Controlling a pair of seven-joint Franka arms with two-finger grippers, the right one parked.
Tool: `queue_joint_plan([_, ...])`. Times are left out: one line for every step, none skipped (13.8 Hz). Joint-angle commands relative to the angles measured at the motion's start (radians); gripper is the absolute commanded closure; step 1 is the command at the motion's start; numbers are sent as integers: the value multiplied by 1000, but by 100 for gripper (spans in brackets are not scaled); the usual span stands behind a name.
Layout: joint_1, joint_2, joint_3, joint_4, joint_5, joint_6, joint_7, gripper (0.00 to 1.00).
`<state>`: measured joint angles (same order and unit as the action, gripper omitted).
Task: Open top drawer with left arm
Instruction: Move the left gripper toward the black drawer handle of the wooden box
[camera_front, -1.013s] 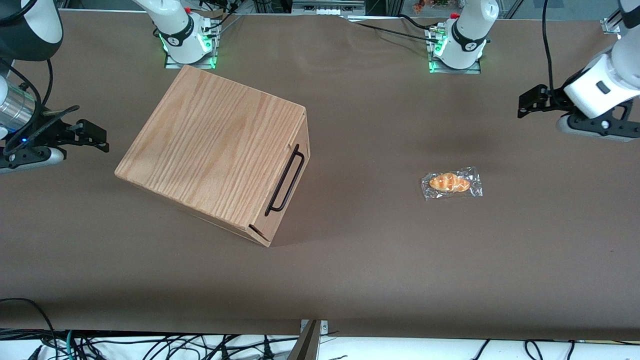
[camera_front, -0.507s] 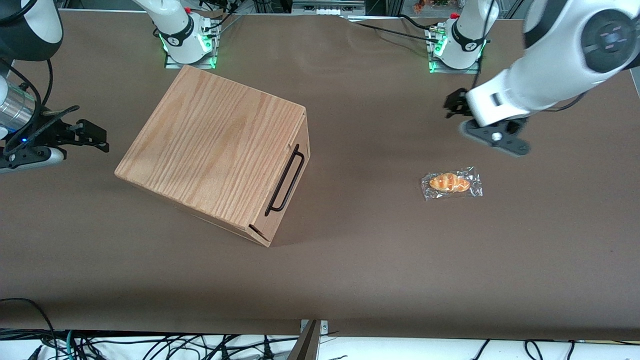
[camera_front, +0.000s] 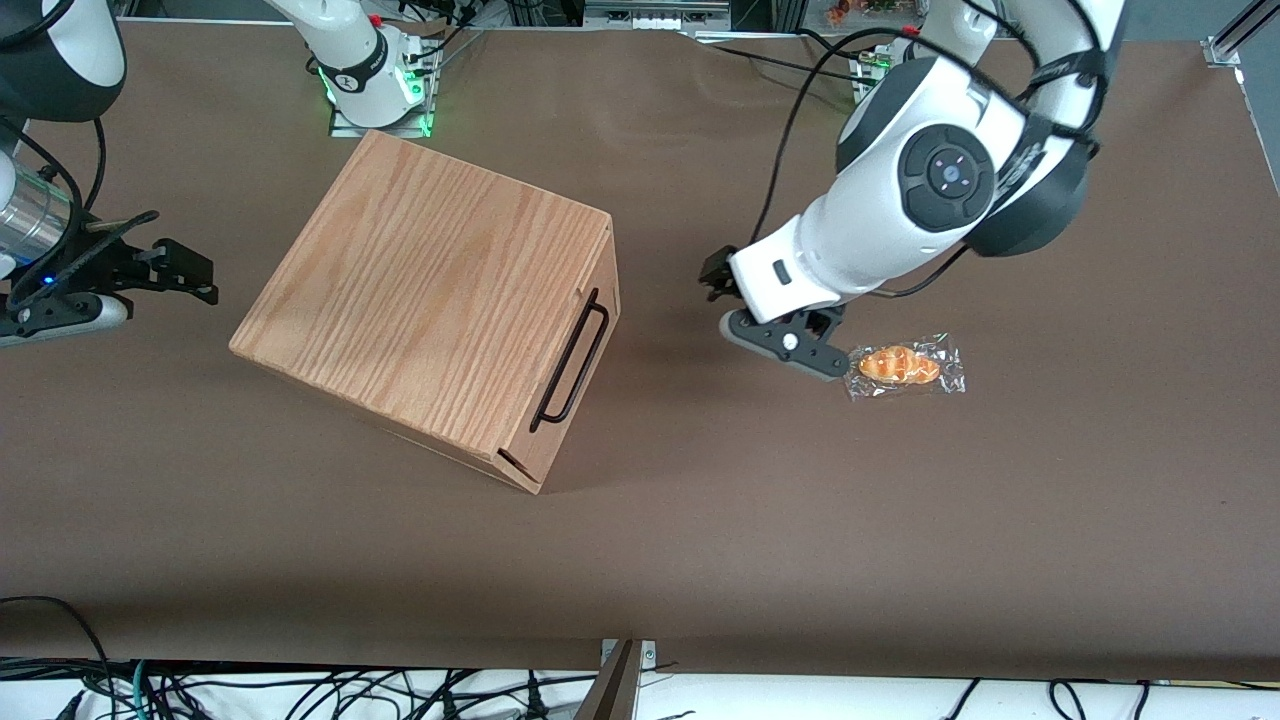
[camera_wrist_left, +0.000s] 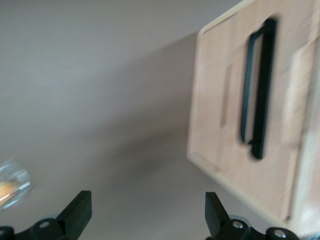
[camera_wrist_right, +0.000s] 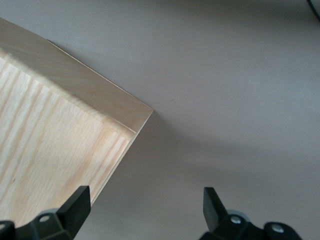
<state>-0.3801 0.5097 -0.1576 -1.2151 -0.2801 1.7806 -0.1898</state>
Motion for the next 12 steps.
queue_joint_plan([-37, 59, 9, 48, -70, 129, -13, 0])
queue_joint_plan([-69, 70, 10, 40, -70, 184, -17, 0])
queue_joint_plan([-89, 82, 12, 36, -64, 228, -22, 0])
queue_joint_plan([-97, 104, 12, 36, -60, 268, -23, 0])
queue_joint_plan([-108, 121, 12, 36, -57, 305, -22, 0])
queue_joint_plan([-121, 141, 12, 36, -54, 348, -23, 0])
queue_joint_plan([-135, 153, 12, 25, -57, 397, -23, 0])
queue_joint_plan([-138, 159, 12, 2, -56, 446, -23, 0])
queue_joint_plan([-138, 170, 12, -6, -54, 483, -23, 0])
queue_joint_plan([-140, 174, 12, -6, -54, 493, -23, 0])
queue_joint_plan([-141, 182, 12, -6, -54, 494, -23, 0])
queue_joint_plan([-148, 185, 12, -6, -54, 494, -23, 0])
